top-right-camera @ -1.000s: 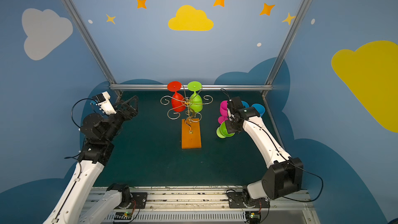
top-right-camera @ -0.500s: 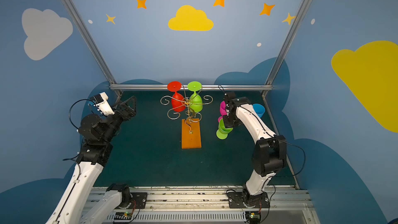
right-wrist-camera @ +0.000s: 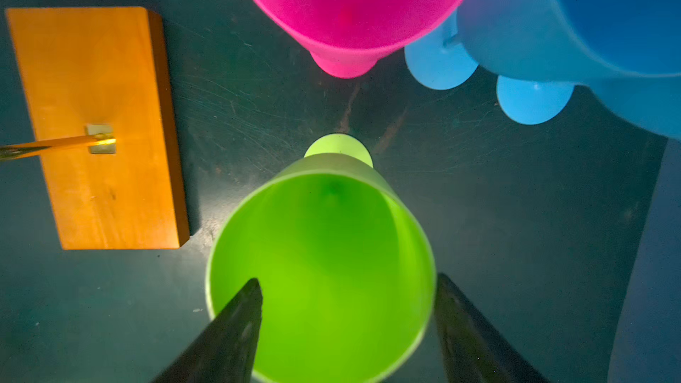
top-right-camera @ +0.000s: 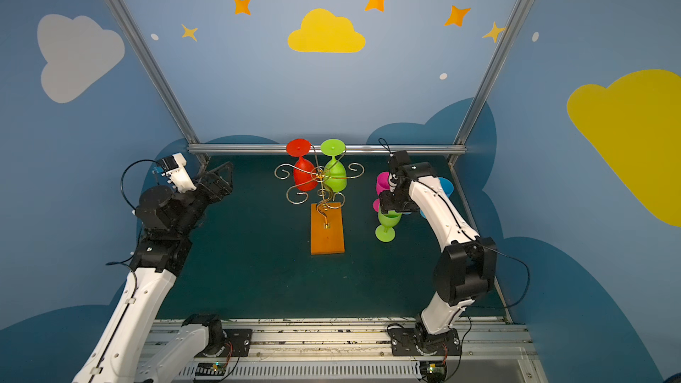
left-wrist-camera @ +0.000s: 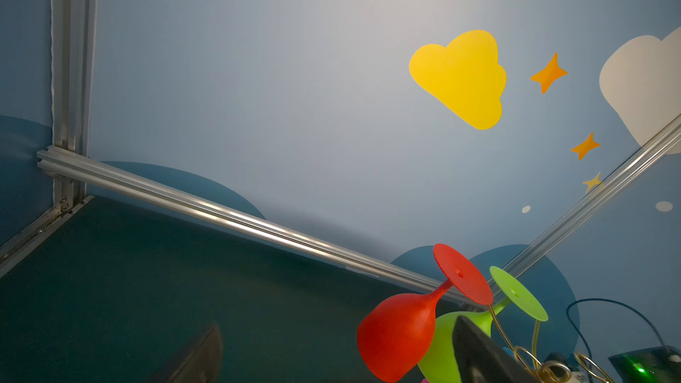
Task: Take the wine glass off the wine glass rack
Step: 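Lower the lime-green glass upright beside the magenta glass and release with the right gripper, then reach the left gripper to the red glass foot while the right arm draws back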
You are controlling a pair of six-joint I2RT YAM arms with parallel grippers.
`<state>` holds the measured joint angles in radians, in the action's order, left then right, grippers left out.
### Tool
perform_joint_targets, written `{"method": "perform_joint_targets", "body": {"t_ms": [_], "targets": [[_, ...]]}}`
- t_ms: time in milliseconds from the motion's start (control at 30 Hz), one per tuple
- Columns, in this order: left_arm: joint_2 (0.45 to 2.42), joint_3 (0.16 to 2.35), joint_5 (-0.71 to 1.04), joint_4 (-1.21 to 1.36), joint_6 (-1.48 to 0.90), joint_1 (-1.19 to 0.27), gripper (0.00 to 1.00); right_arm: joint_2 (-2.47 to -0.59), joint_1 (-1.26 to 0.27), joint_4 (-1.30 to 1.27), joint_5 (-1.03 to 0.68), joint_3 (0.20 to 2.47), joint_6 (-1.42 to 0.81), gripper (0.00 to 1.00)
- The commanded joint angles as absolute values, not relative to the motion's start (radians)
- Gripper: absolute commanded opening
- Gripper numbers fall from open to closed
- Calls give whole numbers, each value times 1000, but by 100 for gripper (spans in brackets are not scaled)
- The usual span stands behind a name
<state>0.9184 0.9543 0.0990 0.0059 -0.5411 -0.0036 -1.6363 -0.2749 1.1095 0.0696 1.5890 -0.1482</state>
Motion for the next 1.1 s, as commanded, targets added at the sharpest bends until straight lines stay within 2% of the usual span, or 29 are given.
{"method": "perform_joint_targets", "body": {"t_ms": [0,200,300,467,600,1067], "targets": [[960,1035,166,-66,-574,6,96,-1512,-252,1111,-5,1625,-133,75],[1129,1203,432,-154,-656,46,92,-1266,-235,963,-49,1488,-152,76],[1257,1300,642,-169,-717,73,86,-1095,-225,814,-97,1347,-155,78],[1454,1438,899,-103,-788,71,73,-958,-202,820,-193,1307,-178,79],[1558,1541,915,-168,-761,49,65,-909,-202,852,-228,1296,-186,79],[1714,1646,899,-138,-780,-51,62,-819,-203,897,-244,1259,-205,79]]}}
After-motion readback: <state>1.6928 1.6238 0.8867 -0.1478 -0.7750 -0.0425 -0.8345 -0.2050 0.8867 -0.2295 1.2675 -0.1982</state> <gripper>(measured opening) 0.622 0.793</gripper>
